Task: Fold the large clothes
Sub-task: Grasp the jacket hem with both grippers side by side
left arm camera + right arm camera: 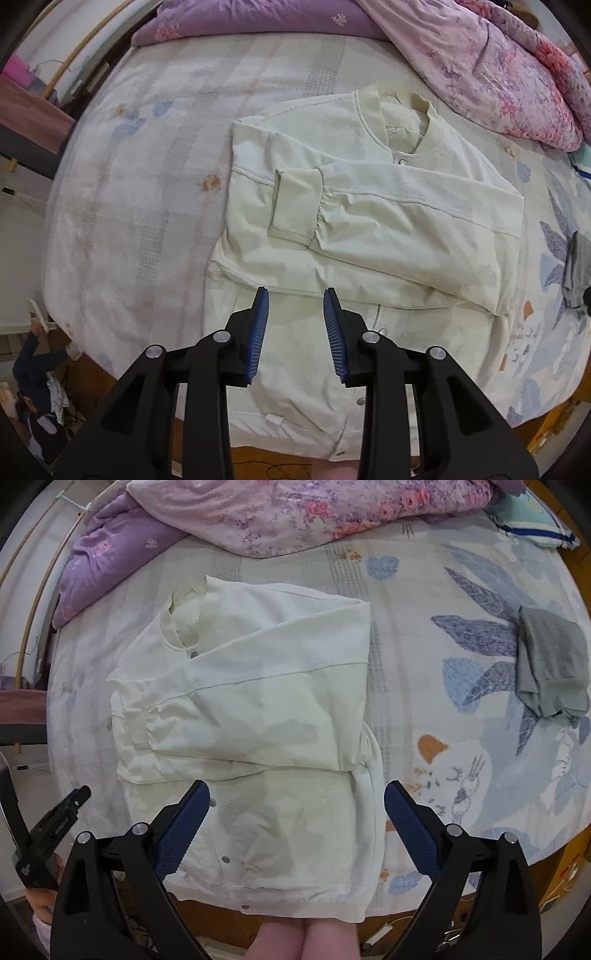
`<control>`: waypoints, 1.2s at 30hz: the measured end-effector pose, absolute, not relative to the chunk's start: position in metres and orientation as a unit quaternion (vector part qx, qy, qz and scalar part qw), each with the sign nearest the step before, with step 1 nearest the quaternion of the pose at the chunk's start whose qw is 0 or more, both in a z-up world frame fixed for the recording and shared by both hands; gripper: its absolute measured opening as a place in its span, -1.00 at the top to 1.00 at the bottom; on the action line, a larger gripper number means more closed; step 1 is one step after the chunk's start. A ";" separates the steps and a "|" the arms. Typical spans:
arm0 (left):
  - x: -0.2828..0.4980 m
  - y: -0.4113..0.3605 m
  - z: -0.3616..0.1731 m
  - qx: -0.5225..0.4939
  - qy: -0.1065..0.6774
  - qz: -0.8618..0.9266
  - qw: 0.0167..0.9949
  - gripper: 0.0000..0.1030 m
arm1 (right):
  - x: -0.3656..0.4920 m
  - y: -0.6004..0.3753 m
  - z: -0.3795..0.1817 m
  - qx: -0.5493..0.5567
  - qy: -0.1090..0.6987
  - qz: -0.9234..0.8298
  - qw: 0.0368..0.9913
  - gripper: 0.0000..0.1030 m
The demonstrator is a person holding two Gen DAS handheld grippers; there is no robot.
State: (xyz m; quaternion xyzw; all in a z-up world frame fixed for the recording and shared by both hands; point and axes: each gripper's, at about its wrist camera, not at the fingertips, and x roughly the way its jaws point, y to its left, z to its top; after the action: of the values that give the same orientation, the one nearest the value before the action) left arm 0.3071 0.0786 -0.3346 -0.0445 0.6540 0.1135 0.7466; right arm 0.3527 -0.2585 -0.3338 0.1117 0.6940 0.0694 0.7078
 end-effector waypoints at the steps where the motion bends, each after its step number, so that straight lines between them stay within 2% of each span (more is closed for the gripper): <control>1: 0.306 0.077 -0.333 -0.043 0.653 0.117 0.747 0.35 | 0.355 -0.260 -0.337 0.109 0.696 0.069 0.707 -0.79; 6: 0.306 0.072 -0.331 -0.025 0.656 0.130 0.743 0.20 | 0.366 -0.266 -0.345 0.117 0.700 0.070 0.701 -0.79; 13: 0.315 0.083 -0.348 -0.032 0.668 0.132 0.731 0.13 | 0.389 -0.267 -0.359 0.115 0.705 0.059 0.698 -0.79; 16: 0.327 0.097 -0.357 -0.044 0.671 0.125 0.730 0.00 | 0.403 -0.269 -0.369 0.116 0.710 0.047 0.693 -0.79; 28: 0.436 0.182 -0.400 -0.050 0.686 0.120 0.716 -0.31 | 0.474 -0.268 -0.419 0.106 0.742 -0.019 0.662 -0.80; 34: 0.493 0.217 -0.429 -0.073 0.696 0.105 0.707 -0.64 | 0.511 -0.268 -0.453 0.089 0.761 -0.031 0.642 -0.80; 36: 0.507 0.223 -0.444 -0.080 0.704 0.102 0.698 -0.67 | 0.523 -0.271 -0.468 0.098 0.768 -0.036 0.632 -0.80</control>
State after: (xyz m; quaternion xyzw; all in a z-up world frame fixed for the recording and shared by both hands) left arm 0.5075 0.2233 -0.4444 -0.0802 0.7039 0.1017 0.6984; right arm 0.5235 -0.2714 -0.4676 0.0980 0.7678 -0.0356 0.6321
